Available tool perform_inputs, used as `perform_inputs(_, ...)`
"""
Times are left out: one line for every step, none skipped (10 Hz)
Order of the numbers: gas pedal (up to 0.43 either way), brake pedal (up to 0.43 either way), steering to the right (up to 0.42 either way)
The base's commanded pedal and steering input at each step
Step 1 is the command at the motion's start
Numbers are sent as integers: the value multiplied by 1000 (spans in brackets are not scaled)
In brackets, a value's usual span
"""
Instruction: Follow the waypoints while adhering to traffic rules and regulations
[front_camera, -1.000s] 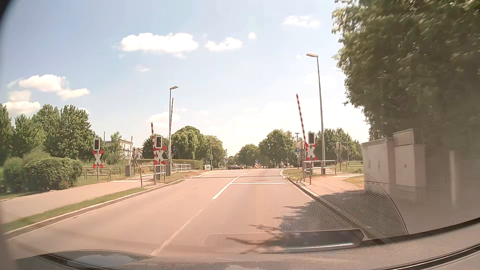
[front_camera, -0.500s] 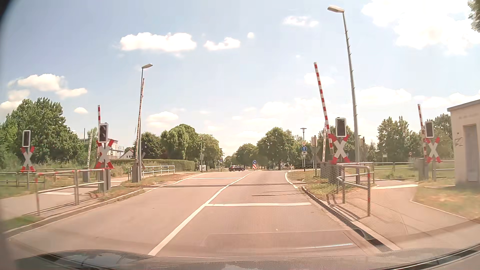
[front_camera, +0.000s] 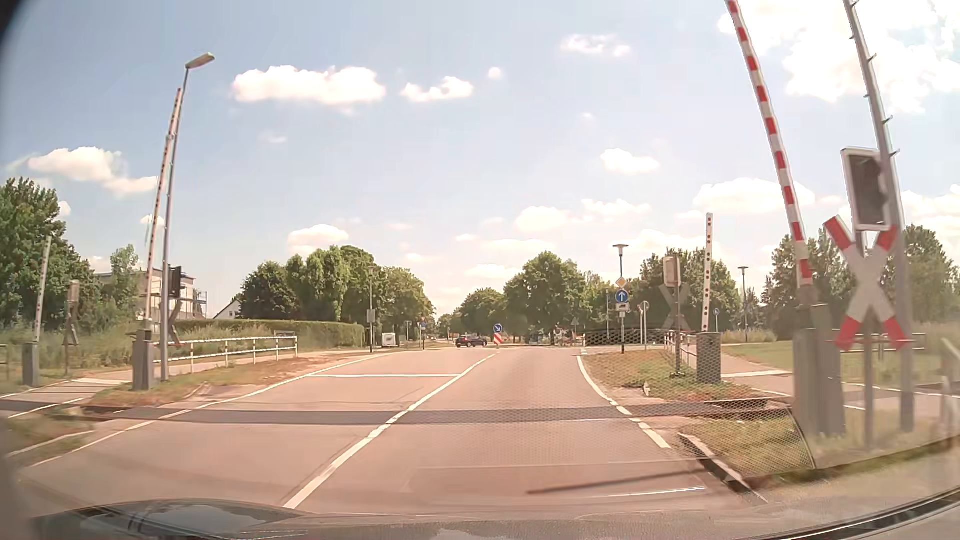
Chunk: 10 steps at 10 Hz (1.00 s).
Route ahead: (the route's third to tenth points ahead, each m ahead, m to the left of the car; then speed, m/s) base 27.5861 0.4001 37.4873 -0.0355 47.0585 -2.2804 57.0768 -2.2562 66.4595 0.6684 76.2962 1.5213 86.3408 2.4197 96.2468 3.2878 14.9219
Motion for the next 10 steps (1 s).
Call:
perform_inputs(157,12,17)
perform_inputs(157,12,17)
perform_inputs(157,12,17)
perform_inputs(157,12,17)
perform_inputs(157,12,18)
perform_inputs(157,12,18)
perform_inputs(157,12,17)
perform_inputs(157,12,15)
perform_inputs(169,12,13)
perform_inputs(169,12,12)
